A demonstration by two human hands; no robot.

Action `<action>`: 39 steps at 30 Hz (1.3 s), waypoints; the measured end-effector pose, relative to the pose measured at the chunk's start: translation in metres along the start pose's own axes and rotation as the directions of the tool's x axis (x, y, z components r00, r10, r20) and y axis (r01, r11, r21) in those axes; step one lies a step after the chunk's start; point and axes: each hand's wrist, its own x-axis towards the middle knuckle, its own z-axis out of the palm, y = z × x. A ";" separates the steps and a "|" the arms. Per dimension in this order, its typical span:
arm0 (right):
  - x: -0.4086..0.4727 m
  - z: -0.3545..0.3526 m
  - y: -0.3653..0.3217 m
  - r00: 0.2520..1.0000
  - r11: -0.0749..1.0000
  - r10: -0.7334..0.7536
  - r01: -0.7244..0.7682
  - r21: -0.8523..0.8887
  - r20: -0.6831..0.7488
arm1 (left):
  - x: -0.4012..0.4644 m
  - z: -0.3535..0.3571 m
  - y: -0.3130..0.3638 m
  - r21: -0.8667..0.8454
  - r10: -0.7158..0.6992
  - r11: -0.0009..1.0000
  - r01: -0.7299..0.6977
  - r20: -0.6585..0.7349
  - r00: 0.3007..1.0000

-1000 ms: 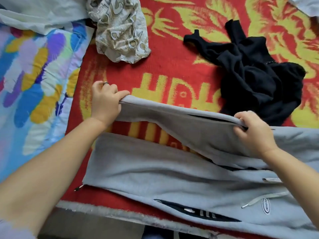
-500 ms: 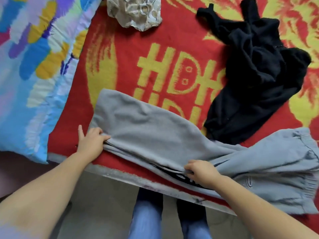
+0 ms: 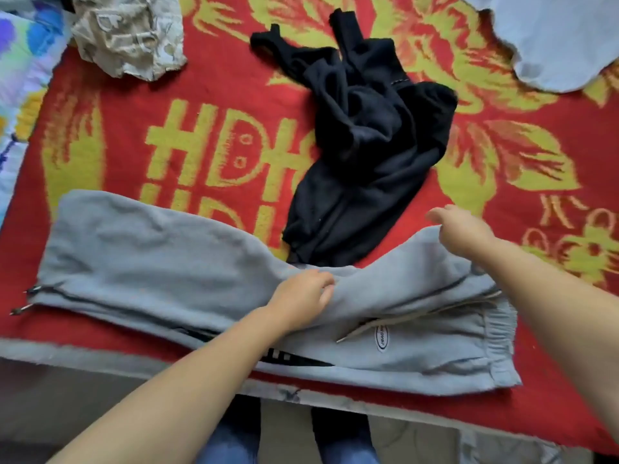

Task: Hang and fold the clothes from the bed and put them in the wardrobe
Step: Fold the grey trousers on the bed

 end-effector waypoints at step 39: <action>-0.160 0.174 0.159 0.919 0.131 0.219 -0.362 0.923 0.329 | -0.027 0.146 0.091 0.258 -0.248 0.946 0.197 0.185 0.951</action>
